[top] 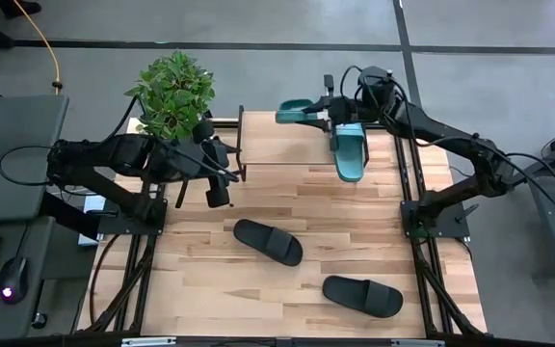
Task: Pick and place slides into the shelf
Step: Put the green slide on the shelf
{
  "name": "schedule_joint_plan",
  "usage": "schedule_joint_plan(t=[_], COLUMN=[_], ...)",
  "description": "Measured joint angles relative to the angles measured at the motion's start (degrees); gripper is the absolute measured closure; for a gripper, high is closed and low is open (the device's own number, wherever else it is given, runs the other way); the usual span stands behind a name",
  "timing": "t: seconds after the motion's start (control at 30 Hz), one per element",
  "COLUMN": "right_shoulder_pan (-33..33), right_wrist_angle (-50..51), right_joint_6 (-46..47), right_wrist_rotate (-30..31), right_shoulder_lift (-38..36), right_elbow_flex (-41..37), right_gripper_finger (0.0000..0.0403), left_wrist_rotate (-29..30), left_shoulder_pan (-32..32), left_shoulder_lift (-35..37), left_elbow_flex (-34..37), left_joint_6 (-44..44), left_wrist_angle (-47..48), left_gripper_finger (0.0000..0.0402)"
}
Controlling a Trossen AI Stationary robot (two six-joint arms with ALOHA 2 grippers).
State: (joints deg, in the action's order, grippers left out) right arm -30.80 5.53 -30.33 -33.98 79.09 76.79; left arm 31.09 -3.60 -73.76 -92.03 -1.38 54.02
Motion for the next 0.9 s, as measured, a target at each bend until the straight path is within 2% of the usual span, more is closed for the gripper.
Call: schedule_joint_plan(t=[0.1, 0.17, 0.47, 0.9], right_shoulder_pan=[-1.68, -2.33, -2.7, -2.96], right_wrist_angle=[1.26, 2.8, -2.16, -3.57], right_joint_6=[-1.52, -3.39, -12.06, -16.35], right_wrist_rotate=[-5.22, -6.58, -6.66, -4.98], right_shoulder_lift=[0.0, 0.0, -0.02, 0.0], right_elbow_flex=[0.0, 0.0, -5.81, -12.15], right_gripper_finger=[0.0343, 0.0343, 0.0358, 0.036], left_wrist_rotate=[-0.3, -0.68, -0.67, -0.66], left_shoulder_pan=[-0.1, -0.17, -0.15, -0.15], left_shoulder_lift=[0.0, 0.0, 0.0, 0.0], left_elbow_flex=[0.0, 0.0, 0.0, 0.0], left_joint_6=[-0.73, -0.8, -2.29, -2.64], left_wrist_angle=[-0.21, -0.47, -0.44, -0.49], left_gripper_finger=[0.0192, 0.0192, 0.0192, 0.0192])
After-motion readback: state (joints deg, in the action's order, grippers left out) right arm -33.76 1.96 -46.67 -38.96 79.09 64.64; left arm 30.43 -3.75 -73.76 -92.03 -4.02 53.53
